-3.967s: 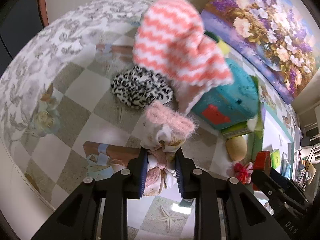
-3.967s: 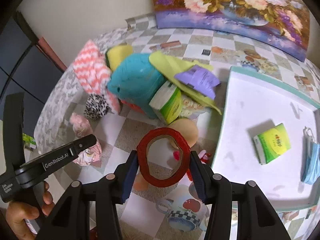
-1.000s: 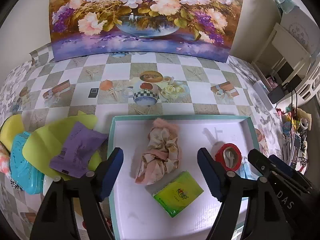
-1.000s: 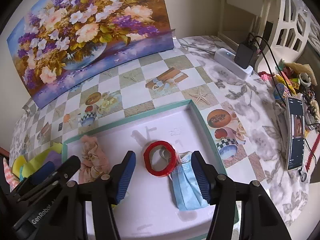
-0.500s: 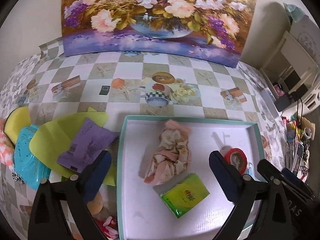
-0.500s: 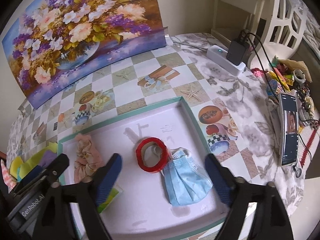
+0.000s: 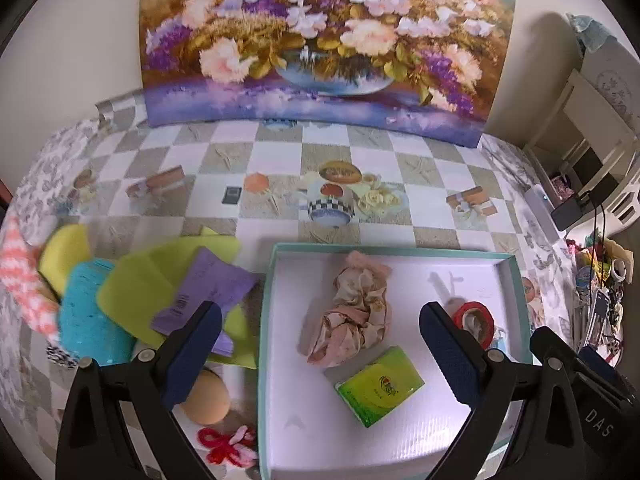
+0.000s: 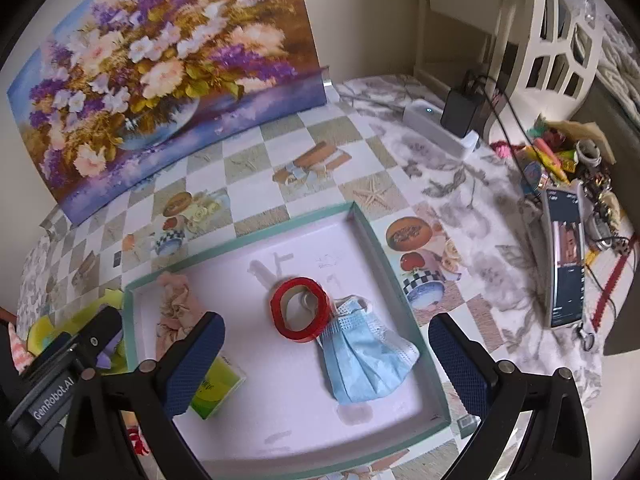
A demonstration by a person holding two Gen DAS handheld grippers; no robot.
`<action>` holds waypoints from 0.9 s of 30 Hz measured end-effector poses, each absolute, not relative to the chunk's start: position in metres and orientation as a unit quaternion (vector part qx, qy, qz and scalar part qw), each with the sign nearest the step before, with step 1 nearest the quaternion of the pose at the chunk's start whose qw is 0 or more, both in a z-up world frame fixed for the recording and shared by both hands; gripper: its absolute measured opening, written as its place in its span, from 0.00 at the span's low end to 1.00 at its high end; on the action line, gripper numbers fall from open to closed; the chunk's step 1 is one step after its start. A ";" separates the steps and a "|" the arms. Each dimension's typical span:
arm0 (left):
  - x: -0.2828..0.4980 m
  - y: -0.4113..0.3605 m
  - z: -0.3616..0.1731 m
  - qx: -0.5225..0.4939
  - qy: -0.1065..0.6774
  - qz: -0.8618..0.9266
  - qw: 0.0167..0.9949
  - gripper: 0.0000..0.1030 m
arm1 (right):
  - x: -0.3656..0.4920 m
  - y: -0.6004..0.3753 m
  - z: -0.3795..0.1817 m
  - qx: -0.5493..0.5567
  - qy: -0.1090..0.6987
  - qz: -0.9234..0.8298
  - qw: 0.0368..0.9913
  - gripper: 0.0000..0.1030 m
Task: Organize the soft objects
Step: 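Move the left tool to the leopard scrunchie while the right tool reaches the tan ball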
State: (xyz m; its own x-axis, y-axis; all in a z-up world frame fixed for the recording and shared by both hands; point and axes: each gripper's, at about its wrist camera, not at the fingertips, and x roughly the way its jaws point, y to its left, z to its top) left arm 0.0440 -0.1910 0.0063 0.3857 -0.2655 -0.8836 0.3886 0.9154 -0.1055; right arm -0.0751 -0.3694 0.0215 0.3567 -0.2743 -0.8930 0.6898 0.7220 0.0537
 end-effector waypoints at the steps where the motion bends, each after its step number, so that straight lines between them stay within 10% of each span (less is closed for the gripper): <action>1: 0.042 -0.190 0.010 0.063 0.515 -0.196 0.832 0.96 | -0.077 -0.368 0.025 0.215 0.476 -0.305 0.796 1.00; 27: 0.034 -0.052 0.055 0.026 0.470 -0.089 0.878 0.96 | -0.055 -0.275 0.021 0.175 0.513 -0.170 0.823 1.00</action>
State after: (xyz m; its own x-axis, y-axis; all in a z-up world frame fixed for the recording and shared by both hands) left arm 0.0337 -0.0515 0.0553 0.5431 -0.1311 -0.8294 0.1808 0.9828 -0.0370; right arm -0.0549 -0.2752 0.0208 0.4154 -0.0994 -0.9042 0.4593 0.8809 0.1142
